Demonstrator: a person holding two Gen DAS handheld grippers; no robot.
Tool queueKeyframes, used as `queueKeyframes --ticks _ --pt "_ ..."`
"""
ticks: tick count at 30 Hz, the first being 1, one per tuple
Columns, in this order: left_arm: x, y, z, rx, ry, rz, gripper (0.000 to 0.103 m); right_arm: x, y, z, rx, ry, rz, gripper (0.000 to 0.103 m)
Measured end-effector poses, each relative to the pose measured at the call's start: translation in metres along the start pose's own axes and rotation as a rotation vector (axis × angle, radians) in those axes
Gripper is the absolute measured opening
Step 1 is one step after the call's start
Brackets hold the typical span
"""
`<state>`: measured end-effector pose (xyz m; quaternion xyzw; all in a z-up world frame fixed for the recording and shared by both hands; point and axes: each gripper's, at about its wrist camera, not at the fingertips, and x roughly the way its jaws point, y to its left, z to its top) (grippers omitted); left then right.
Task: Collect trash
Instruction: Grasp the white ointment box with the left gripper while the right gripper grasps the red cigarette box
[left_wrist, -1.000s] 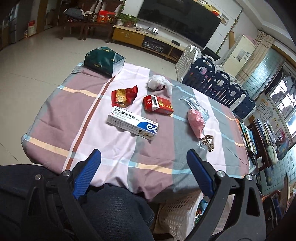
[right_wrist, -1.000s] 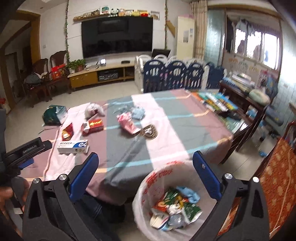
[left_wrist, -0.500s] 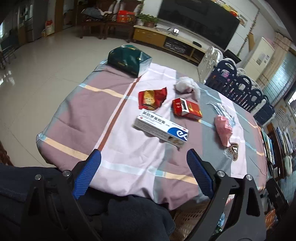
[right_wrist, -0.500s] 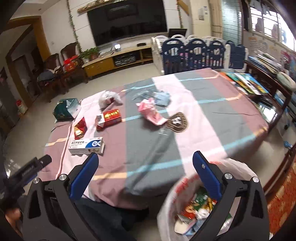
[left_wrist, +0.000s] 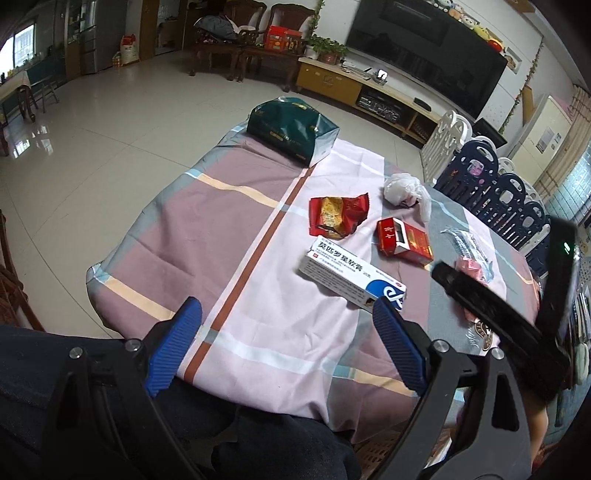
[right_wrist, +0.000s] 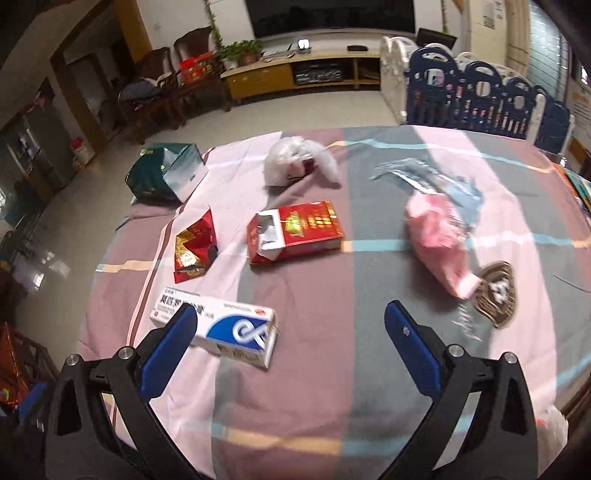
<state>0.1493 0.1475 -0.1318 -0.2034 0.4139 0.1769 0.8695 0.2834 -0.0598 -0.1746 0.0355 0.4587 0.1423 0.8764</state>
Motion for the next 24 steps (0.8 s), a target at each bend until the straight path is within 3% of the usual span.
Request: queueKeyframes --ticks 4,10,14,17,24 --pt "0.011 0.0 -0.001 0.003 0.024 0.029 0.093 0.038 0.009 0.021 0.023 0.035 0.031 0.099" --pt "0.032 0.011 -0.003 -0.034 0.085 0.108 0.093 0.08 0.017 0.05 0.045 0.048 0.01 0.099" --pt "0.044 0.035 -0.002 -0.132 0.111 0.17 0.093 0.106 0.028 0.049 -0.028 0.129 -0.005 0.08" --pt "0.048 0.04 -0.003 -0.15 0.113 0.189 0.093 0.101 0.037 0.039 -0.133 0.119 -0.033 0.07" --pt "0.049 0.03 -0.004 -0.111 0.107 0.157 0.093 0.09 0.035 -0.007 -0.22 0.275 0.098 0.052"
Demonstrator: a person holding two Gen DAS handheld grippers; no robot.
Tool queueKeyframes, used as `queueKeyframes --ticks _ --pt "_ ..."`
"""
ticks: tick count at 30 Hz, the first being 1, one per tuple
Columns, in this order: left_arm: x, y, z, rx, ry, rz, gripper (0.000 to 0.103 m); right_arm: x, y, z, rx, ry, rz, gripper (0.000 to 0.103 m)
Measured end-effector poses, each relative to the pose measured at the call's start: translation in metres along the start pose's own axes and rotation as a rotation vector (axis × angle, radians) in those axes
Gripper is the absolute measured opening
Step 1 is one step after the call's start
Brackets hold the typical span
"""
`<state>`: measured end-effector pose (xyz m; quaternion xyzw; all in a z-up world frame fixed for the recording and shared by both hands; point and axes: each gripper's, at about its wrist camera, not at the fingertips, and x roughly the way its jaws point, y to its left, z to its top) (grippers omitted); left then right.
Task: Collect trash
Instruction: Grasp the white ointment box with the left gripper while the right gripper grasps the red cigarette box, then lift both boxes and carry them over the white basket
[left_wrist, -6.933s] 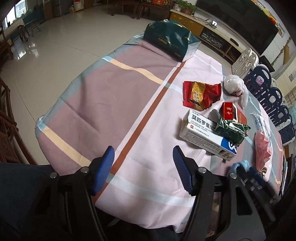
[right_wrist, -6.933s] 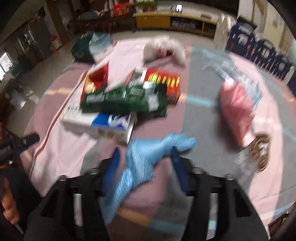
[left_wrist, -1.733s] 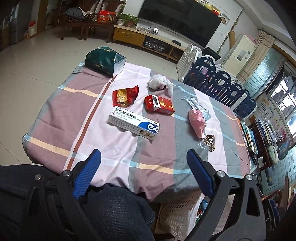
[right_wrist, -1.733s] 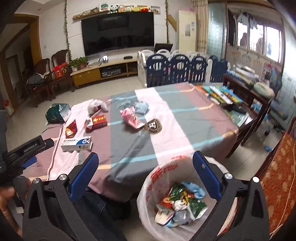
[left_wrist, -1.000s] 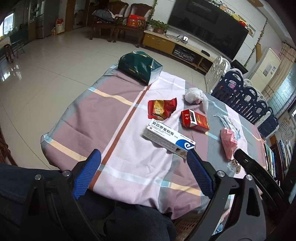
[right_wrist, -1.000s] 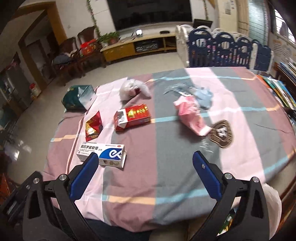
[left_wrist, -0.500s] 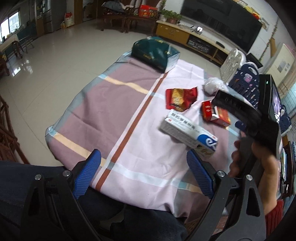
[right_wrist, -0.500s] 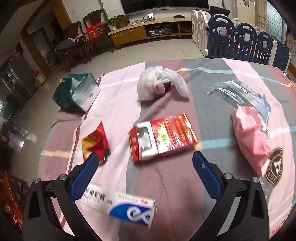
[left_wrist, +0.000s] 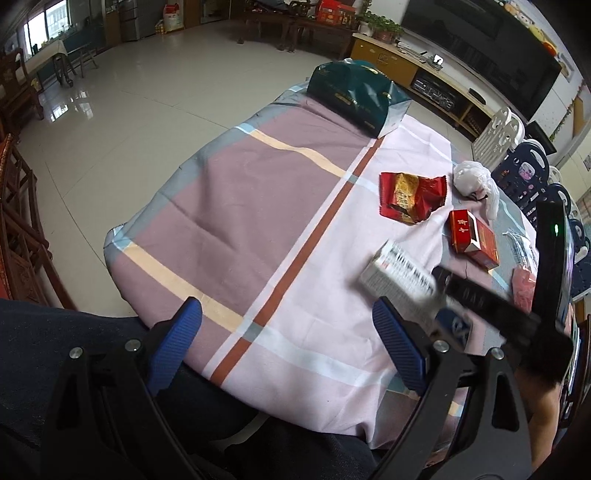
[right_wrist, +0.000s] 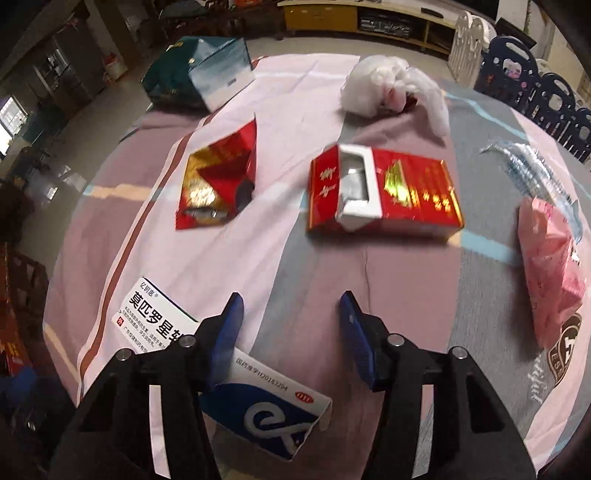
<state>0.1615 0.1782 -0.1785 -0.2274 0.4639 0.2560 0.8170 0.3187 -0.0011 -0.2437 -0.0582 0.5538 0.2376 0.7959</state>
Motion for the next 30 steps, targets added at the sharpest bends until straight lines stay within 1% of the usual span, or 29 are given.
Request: queueKeyframes --ticks 2,4,5,6,7,8,9,10,11,12,13,14,16,17,18,20,21,22,23,24,25,26,27,28,29,30 --pt "-0.001 0.001 0.001 -0.004 -0.004 0.002 0.093 -0.005 -0.002 -0.013 0.008 0.033 0.054 0.051" --pt "0.0 0.002 0.001 -0.013 -0.005 0.002 0.093 -0.011 -0.001 -0.025 -0.005 0.083 0.114 0.051" --pt "0.0 0.003 0.0 -0.016 -0.004 0.001 0.093 -0.018 -0.002 -0.029 -0.022 0.083 0.121 0.051" --pt "0.001 0.002 0.0 -0.017 -0.001 -0.005 0.093 -0.027 -0.003 -0.03 -0.042 0.048 0.098 0.051" --pt "0.002 0.001 -0.001 -0.016 0.005 -0.012 0.093 -0.039 -0.005 -0.026 -0.067 -0.014 0.043 0.051" --pt "0.004 -0.001 -0.002 -0.012 0.013 -0.022 0.093 -0.05 -0.006 -0.02 -0.087 -0.083 -0.034 0.054" --pt "0.005 -0.003 -0.003 -0.005 0.021 -0.029 0.093 -0.056 -0.009 -0.012 -0.085 -0.127 -0.088 0.069" --pt "0.007 -0.005 -0.004 0.002 0.028 -0.033 0.093 -0.059 -0.013 0.0 -0.062 -0.156 -0.12 0.077" --pt "0.009 -0.007 -0.006 0.011 0.033 -0.037 0.093 -0.059 -0.02 0.013 -0.013 -0.182 -0.13 0.089" --pt "0.01 -0.009 -0.007 0.018 0.036 -0.041 0.093 -0.057 -0.027 0.023 0.024 -0.205 -0.141 0.092" --pt "0.011 -0.01 -0.007 0.024 0.039 -0.047 0.093 -0.052 -0.029 0.034 0.04 -0.23 -0.177 0.094" --pt "0.011 -0.011 -0.007 0.027 0.041 -0.054 0.093 -0.042 -0.03 0.046 0.025 -0.233 -0.235 0.097" --pt "0.013 -0.012 -0.007 0.027 0.05 -0.074 0.093 -0.013 -0.033 0.066 -0.02 -0.171 -0.358 0.097" --pt "0.015 -0.013 -0.008 0.024 0.057 -0.089 0.093 -0.002 -0.034 0.072 -0.018 -0.144 -0.373 0.097" --pt "0.015 -0.014 -0.008 0.025 0.061 -0.101 0.093 0.007 -0.037 0.074 -0.01 -0.122 -0.359 0.098" --pt "0.019 -0.017 -0.009 0.033 0.076 -0.124 0.093 0.019 -0.043 0.076 0.022 -0.077 -0.28 0.098" --pt "0.022 -0.019 -0.01 0.039 0.086 -0.133 0.093 0.022 -0.043 0.074 0.028 -0.063 -0.258 0.097" --pt "0.024 -0.022 -0.011 0.046 0.098 -0.142 0.093 0.02 -0.041 0.07 0.011 -0.079 -0.256 0.094" --pt "0.027 -0.024 -0.012 0.05 0.109 -0.148 0.093 0.018 -0.038 0.065 -0.012 -0.091 -0.263 0.085" --pt "0.03 -0.026 -0.013 0.056 0.119 -0.151 0.093 0.013 -0.036 0.06 -0.032 -0.104 -0.259 0.074" --pt "0.031 -0.027 -0.013 0.06 0.125 -0.151 0.093 0.007 -0.031 0.056 -0.045 -0.116 -0.247 0.065" --pt "0.031 -0.028 -0.014 0.062 0.127 -0.152 0.093 -0.002 -0.029 0.048 -0.055 -0.126 -0.227 0.046" --pt "0.032 -0.028 -0.013 0.061 0.125 -0.151 0.093 -0.007 -0.028 0.044 -0.055 -0.122 -0.208 0.037" --pt "0.032 -0.028 -0.013 0.061 0.125 -0.147 0.093 -0.012 -0.03 0.036 -0.048 -0.11 -0.167 0.028" --pt "0.033 -0.029 -0.013 0.062 0.129 -0.146 0.093 -0.016 -0.03 0.029 -0.051 -0.097 -0.139 0.025" --pt "0.034 -0.029 -0.013 0.062 0.136 -0.148 0.093 -0.018 -0.029 0.023 -0.063 -0.09 -0.133 0.025"
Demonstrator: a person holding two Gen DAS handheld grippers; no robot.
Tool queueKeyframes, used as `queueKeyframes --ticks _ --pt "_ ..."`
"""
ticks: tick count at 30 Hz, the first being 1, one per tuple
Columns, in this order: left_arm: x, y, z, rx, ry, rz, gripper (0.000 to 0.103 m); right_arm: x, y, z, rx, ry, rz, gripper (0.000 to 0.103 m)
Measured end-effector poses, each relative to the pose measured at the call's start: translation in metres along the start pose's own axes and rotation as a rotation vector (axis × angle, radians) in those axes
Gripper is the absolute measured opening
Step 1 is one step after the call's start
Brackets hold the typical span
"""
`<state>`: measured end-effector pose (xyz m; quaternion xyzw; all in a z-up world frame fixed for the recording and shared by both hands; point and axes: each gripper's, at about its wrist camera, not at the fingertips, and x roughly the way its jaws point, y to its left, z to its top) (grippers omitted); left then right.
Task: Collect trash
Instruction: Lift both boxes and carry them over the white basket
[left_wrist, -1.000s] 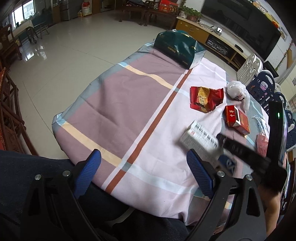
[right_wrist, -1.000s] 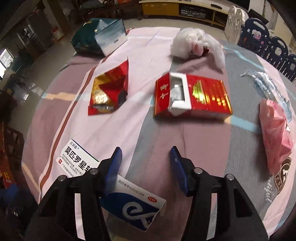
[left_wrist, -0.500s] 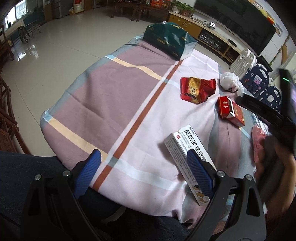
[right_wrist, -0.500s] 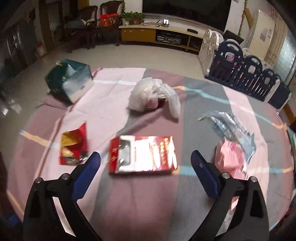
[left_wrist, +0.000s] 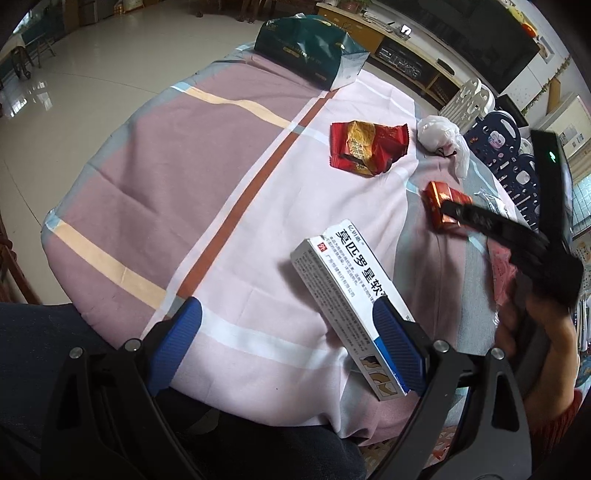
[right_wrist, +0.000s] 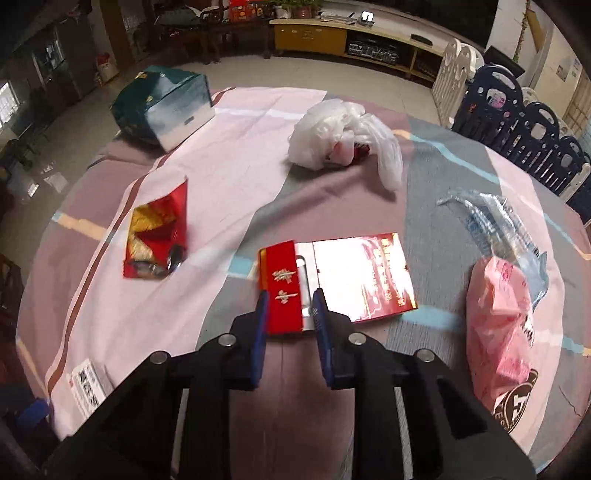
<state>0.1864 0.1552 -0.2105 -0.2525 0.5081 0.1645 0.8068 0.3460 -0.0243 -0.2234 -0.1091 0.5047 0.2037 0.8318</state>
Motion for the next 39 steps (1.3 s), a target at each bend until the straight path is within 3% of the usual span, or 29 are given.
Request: queueKeyframes --ticks 2,5,11,13,15,18,22,23,26,30,31,32,33,35,39 --pt "0.001 0.001 0.0 -0.003 0.012 -0.004 0.093 -0.009 0.001 -0.014 -0.017 0.019 0.045 0.025" --pt "0.001 0.002 0.001 -0.015 0.014 0.004 0.093 -0.022 -0.005 -0.038 -0.008 0.087 0.22 0.025" --pt "0.017 -0.024 0.008 -0.008 0.115 -0.052 0.093 -0.076 -0.045 -0.075 0.141 -0.012 0.235 0.036" --pt "0.024 -0.04 0.006 0.027 0.134 -0.025 0.094 -0.087 -0.056 -0.082 0.191 -0.04 0.251 0.042" --pt "0.033 -0.052 0.003 0.064 0.154 0.027 0.094 -0.092 -0.063 -0.085 0.218 -0.057 0.252 0.055" --pt "0.04 -0.062 0.003 0.089 0.166 0.062 0.094 -0.095 -0.067 -0.08 0.199 -0.089 0.177 0.067" --pt "0.047 -0.07 0.0 0.145 0.168 0.065 0.067 -0.084 -0.061 -0.061 0.118 -0.126 0.092 0.081" --pt "0.046 -0.071 -0.002 0.158 0.158 0.059 0.056 -0.076 -0.054 -0.053 0.058 -0.127 0.06 0.082" --pt "0.045 -0.071 -0.003 0.182 0.145 0.028 0.037 -0.05 -0.037 -0.032 -0.117 -0.088 0.022 0.082" --pt "0.044 -0.061 0.003 0.129 0.152 -0.026 0.032 -0.021 -0.023 -0.015 -0.28 -0.011 0.028 0.082" --pt "0.045 -0.059 0.004 0.122 0.154 -0.035 0.032 -0.017 -0.021 -0.013 -0.304 0.005 0.033 0.082" --pt "0.045 -0.056 0.004 0.118 0.155 -0.041 0.031 -0.014 -0.02 -0.013 -0.317 0.023 0.033 0.072" --pt "0.045 -0.055 0.005 0.113 0.156 -0.047 0.03 -0.011 -0.019 -0.014 -0.317 0.042 0.043 0.044" --pt "0.045 -0.051 0.008 0.1 0.154 -0.06 0.028 -0.011 -0.021 -0.019 -0.284 0.073 0.098 0.027" --pt "0.038 -0.044 0.014 0.091 0.129 -0.078 0.026 -0.02 -0.027 -0.037 -0.202 0.06 0.119 0.023"
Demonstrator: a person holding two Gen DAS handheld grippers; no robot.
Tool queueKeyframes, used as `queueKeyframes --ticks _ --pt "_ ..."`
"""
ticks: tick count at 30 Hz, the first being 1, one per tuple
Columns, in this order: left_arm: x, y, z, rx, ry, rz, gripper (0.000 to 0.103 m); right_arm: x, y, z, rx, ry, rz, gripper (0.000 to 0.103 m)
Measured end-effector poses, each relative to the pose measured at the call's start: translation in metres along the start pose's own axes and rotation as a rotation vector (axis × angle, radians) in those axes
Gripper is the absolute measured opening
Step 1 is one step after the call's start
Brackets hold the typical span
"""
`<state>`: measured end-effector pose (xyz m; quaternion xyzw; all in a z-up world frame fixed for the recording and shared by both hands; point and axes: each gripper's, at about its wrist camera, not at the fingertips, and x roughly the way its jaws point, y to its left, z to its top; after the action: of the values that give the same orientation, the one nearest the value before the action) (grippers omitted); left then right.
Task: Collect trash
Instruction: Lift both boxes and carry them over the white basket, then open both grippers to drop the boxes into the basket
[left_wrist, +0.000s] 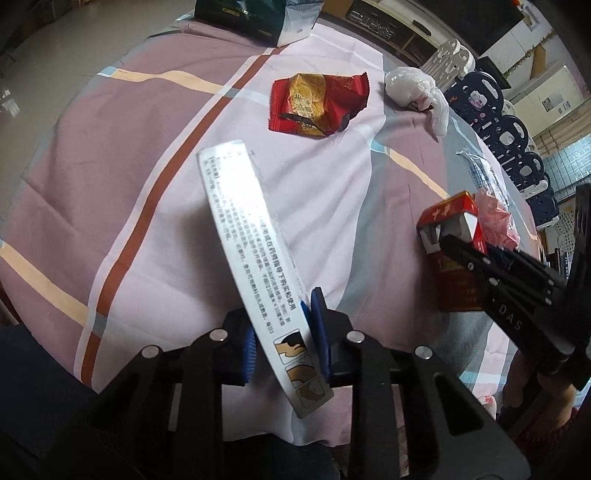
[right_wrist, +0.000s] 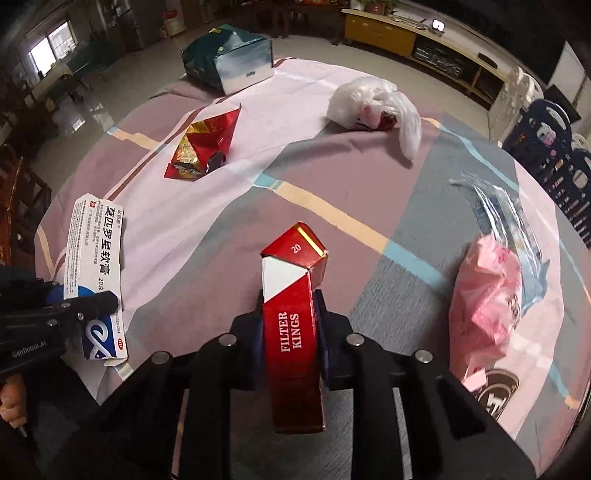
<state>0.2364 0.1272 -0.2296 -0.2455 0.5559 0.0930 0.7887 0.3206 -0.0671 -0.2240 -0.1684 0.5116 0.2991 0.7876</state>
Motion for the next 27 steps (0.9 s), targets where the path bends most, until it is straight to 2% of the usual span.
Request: queueKeyframes --ticks 4,6,9,13,15,18,22,25,27 --pt "-0.022 -0.002 0.003 0.003 -0.061 -0.016 0.025 -0.032 -0.01 -0.031 0.182 -0.099 0.018 0.023" --pt "-0.035 -0.008 0.003 0.024 -0.1 -0.015 0.025 -0.053 -0.014 -0.047 0.249 -0.157 0.029 0.023" --pt "-0.061 -0.019 -0.003 0.077 -0.148 -0.056 0.025 -0.096 -0.023 -0.074 0.351 -0.249 0.053 0.023" --pt "-0.093 -0.052 -0.023 0.211 -0.203 -0.104 0.025 -0.159 -0.033 -0.119 0.472 -0.367 0.042 0.023" --pt "-0.103 -0.074 -0.038 0.286 -0.218 -0.125 0.025 -0.183 -0.038 -0.143 0.527 -0.397 0.03 0.023" --pt "-0.118 -0.109 -0.07 0.425 -0.225 -0.175 0.025 -0.212 -0.042 -0.182 0.583 -0.405 -0.02 0.023" --pt "-0.129 -0.144 -0.116 0.578 -0.193 -0.258 0.025 -0.235 -0.045 -0.234 0.669 -0.389 -0.095 0.023" --pt "-0.127 -0.168 -0.152 0.689 -0.133 -0.337 0.025 -0.241 -0.049 -0.278 0.774 -0.357 -0.132 0.023" --pt "-0.12 -0.183 -0.175 0.754 -0.053 -0.41 0.025 -0.239 -0.053 -0.303 0.822 -0.316 -0.169 0.023"
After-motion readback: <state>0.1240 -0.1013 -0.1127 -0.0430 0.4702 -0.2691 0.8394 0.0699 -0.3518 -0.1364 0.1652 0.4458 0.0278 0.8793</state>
